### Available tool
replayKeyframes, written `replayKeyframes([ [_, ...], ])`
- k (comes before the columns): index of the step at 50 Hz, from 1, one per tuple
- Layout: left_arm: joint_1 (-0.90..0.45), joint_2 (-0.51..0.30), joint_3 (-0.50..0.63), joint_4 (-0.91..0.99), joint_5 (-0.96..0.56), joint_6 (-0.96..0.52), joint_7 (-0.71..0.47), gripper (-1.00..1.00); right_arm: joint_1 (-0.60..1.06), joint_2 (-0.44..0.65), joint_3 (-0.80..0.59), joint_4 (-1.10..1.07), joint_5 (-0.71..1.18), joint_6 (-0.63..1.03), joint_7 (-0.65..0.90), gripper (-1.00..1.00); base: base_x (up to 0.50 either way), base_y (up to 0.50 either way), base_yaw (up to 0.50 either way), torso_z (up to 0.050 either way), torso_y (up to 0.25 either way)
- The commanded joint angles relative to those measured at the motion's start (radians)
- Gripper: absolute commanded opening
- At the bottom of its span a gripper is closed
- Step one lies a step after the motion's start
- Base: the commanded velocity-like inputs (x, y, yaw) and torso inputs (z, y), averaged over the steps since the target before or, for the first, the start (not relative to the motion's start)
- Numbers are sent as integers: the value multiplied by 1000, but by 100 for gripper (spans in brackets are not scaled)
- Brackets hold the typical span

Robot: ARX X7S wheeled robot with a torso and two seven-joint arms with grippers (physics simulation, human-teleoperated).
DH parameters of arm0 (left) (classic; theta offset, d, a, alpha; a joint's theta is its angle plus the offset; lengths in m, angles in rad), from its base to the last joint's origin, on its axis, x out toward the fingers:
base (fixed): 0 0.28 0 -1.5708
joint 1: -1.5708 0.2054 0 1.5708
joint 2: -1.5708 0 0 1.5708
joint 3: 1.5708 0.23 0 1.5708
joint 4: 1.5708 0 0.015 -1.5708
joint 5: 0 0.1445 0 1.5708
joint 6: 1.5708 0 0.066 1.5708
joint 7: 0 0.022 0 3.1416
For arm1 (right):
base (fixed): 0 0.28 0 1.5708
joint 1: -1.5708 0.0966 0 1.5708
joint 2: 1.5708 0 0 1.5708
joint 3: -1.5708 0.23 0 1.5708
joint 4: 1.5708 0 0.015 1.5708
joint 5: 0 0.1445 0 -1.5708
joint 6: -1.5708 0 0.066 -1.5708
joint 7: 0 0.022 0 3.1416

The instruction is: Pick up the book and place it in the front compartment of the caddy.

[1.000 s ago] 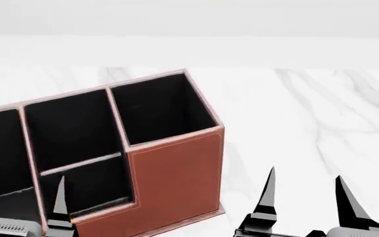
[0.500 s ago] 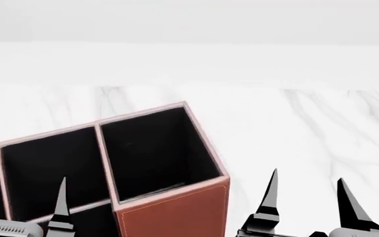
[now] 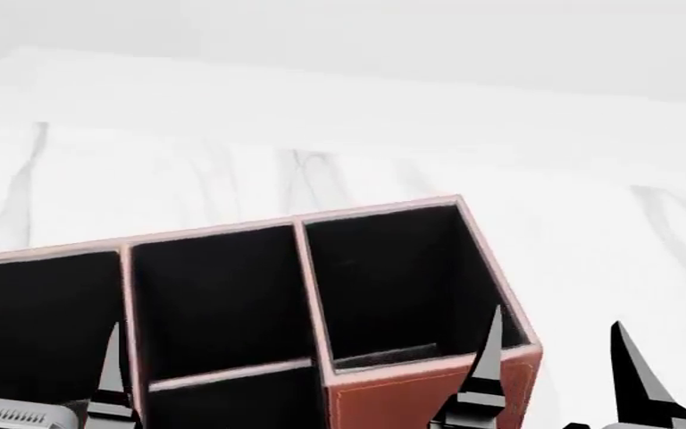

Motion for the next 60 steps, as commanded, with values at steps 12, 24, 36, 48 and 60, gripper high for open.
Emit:
replayKeyframes([
  [12, 0, 9, -17, -7, -15, 19, 11, 100, -2, -2, 6, -4, -32, -15, -3, 100, 0, 0, 500, 0, 0],
  [24, -2, 4, -13, -9, -24, 18, 6, 100, -1, 4, -1, 1, -33, -23, 1, 100, 0, 0, 500, 0, 0],
  [36, -15, -71, 30, 56, -22, 4, 77, 100, 49, 34, 10, 43, 0, 49, 7, 100, 0, 0, 250, 0, 0],
  [48, -106, -283, 81, 311, -157, -248, 312, 100, 110, 64, 67, 105, -27, 71, 65, 100, 0, 0, 0, 0, 0],
  [60, -376, -267, -165, 474, -1055, -976, 291, 100, 120, 73, 78, 118, -68, 51, 99, 100, 0, 0, 0, 0, 0],
])
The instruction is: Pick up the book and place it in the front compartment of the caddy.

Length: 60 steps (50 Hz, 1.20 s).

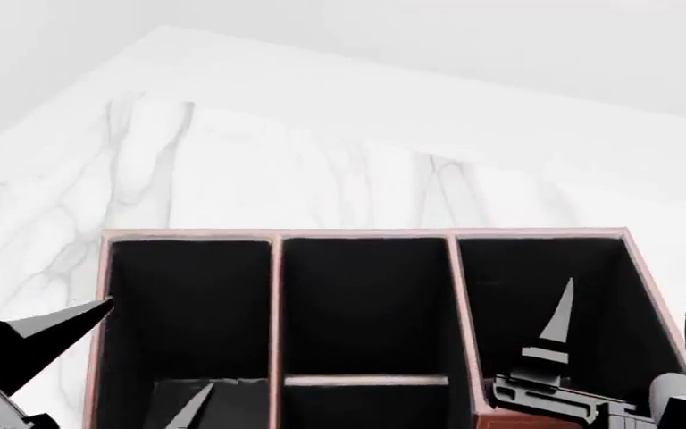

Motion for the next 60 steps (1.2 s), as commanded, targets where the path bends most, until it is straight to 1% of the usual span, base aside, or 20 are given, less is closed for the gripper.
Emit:
replayKeyframes([
  [1, -200, 4, -160, 93, -670, -526, -27, 100, 13, -5, 30, 21, -61, -8, 22, 100, 0, 0, 0, 0, 0],
  [3, -240, 18, -153, 71, -742, -587, -109, 100, 9, -3, 22, 21, -68, -10, 20, 100, 0, 0, 0, 0, 0],
  [6, -260, 23, -138, 56, -823, -626, -159, 100, 6, -2, 18, 20, -73, -12, 22, 100, 0, 0, 0, 0, 0],
  [8, -274, 26, -122, 44, -903, -645, -213, 100, 5, -3, 18, 28, -74, -19, 21, 100, 0, 0, 0, 0, 0],
  [10, -278, 21, -94, 72, -871, -645, -187, 100, 4, -2, 17, 27, -74, -19, 22, 100, 0, 0, 0, 0, 0],
  [19, -348, 15, -13, -1, -1059, -652, -333, 100, -6, 1, 15, 26, -80, -29, 26, 100, 0, 0, 0, 0, 0],
  [24, -360, 13, 21, -15, -1083, -641, -356, 100, -13, -2, 16, 50, -83, -56, 22, 100, 0, 0, 0, 0, 0],
  [28, -352, 10, 38, -38, -1071, -634, -360, 100, -17, -2, 19, 53, -81, -64, 22, 100, 0, 0, 0, 0, 0],
  [30, -364, 3, 52, -52, -1112, -623, -395, 100, -18, -2, 18, 57, -82, -66, 23, 100, 0, 0, 0, 0, 0],
  [33, -369, -4, 75, -58, -1139, -620, -411, 100, -17, -3, 14, 61, -84, -69, 24, 100, 0, 0, 0, 0, 0],
  [38, -359, -6, 96, -65, -1112, -622, -385, 100, -12, -4, 5, 76, -97, -80, 26, 100, 0, 0, 0, 0, 0],
  [40, -365, -6, 89, -52, -1143, -605, -365, 100, -14, -3, 5, 76, -97, -81, 26, 100, 0, 0, 0, 0, 0],
  [43, -374, -10, 99, -38, -1185, -590, -369, 100, -10, 4, 6, 52, -89, -54, 32, 100, 0, 0, 0, 0, 0],
  [45, -371, -5, 108, -35, -1179, -591, -366, 100, -14, 0, 4, 70, -94, -76, 28, 100, 0, 0, 0, 0, 0],
  [49, -365, -1, 118, -31, -1172, -592, -341, 100, -13, 4, 3, 55, -90, -62, 31, 100, 0, 0, 0, 0, 0],
  [51, -363, 3, 127, -33, -1157, -597, -334, 100, -15, 6, 3, 50, -92, -58, 34, 100, 0, 0, 0, 0, 0],
  [55, -346, 15, 144, -40, -1078, -615, -270, 100, -17, 7, 4, 51, -91, -62, 35, 100, 0, 0, 0, 0, 0],
  [60, -346, 19, 167, -35, -1052, -619, -232, 100, -18, 7, 1, 59, -93, -70, 35, 100, 0, 0, 0, 0, 0],
])
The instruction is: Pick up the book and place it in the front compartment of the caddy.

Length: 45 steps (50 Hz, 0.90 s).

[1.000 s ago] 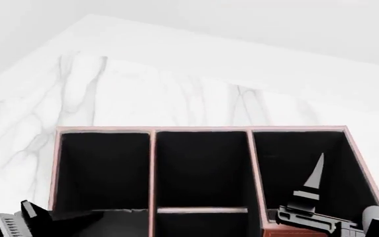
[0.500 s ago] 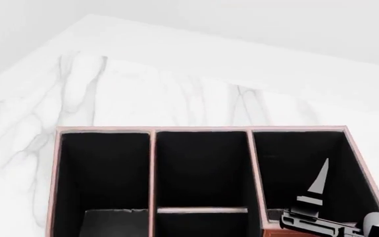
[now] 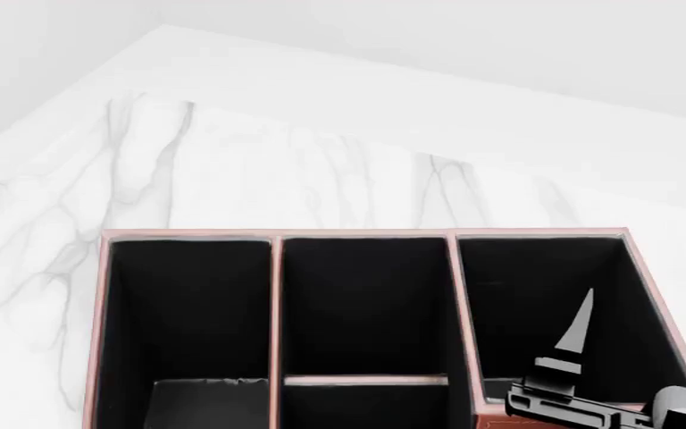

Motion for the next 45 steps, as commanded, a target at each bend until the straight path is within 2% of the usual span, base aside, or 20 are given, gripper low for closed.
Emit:
replayKeyframes([
  [1, 12, 31, 21, 1, 60, 4, 108, 100, -2, -14, 15, 0, -25, 2, -4, 100, 0, 0, 0, 0, 0],
  [8, 22, 28, 54, 11, 135, 3, 179, 100, -3, -13, 13, 7, -25, -4, -4, 100, 0, 0, 0, 0, 0],
  [12, 25, 16, 110, 47, 283, 17, 288, 100, -7, -17, 10, 24, -29, -27, -7, 100, 0, 0, 0, 0, 0],
  [24, 20, -41, 284, 73, 525, 102, 466, 100, -3, -10, 9, 11, -20, -10, -2, 100, 0, 0, 0, 0, 0],
  [45, 17, -88, 450, -21, 757, 247, 568, 100, -5, -5, 3, 12, -14, -12, 0, 100, 0, 0, 0, 0, 0],
])
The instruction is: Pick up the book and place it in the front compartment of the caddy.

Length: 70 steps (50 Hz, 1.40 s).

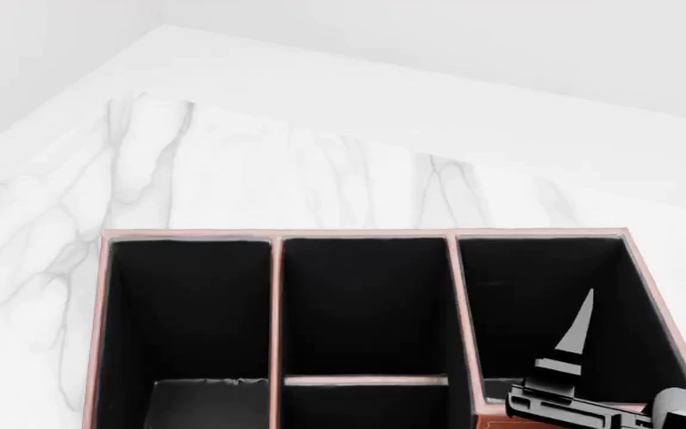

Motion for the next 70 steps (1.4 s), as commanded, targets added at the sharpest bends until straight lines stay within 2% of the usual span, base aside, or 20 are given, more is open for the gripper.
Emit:
replayKeyframes([
  [1, 0, -6, 62, -59, 131, 99, 91, 100, -2, -15, 11, 5, -16, 4, -6, 100, 0, 0, 0, 0, 0],
  [11, 5, -17, 139, -125, 251, 197, 127, 100, -3, -12, 2, 2, -26, 1, -1, 100, 0, 0, 0, 0, 0],
  [12, 4, -17, 143, -130, 256, 202, 131, -100, -3, -12, 1, 2, -26, 1, -1, 100, 0, 0, 0, 0, 0],
  [19, -3, -32, 204, -162, 352, 286, 160, -100, -8, -10, -2, 3, -28, -5, -1, 100, 0, 0, 0, 0, 0],
  [24, -17, -30, 208, -190, 378, 315, 170, -100, -9, -8, -2, 6, -29, -9, 0, 100, 0, 0, 0, 0, 0],
  [31, -39, -33, 184, -156, 364, 314, 163, -100, -8, -7, -4, 5, -28, -9, 2, 100, 0, 0, 0, 0, 0],
  [53, -185, -106, -1, 54, 254, 350, 180, -100, -8, 2, -15, -14, -22, 2, 4, 100, 0, 0, 0, 0, 0],
  [62, -260, -110, -34, 42, 254, 364, 205, -100, -6, 7, -18, -16, -21, 3, 4, 100, 0, 0, 0, 0, 0],
  [70, -317, -120, -13, -17, 329, 415, 262, -100, -7, 9, -22, -20, -20, 5, 5, 100, 0, 0, 0, 0, 0],
])
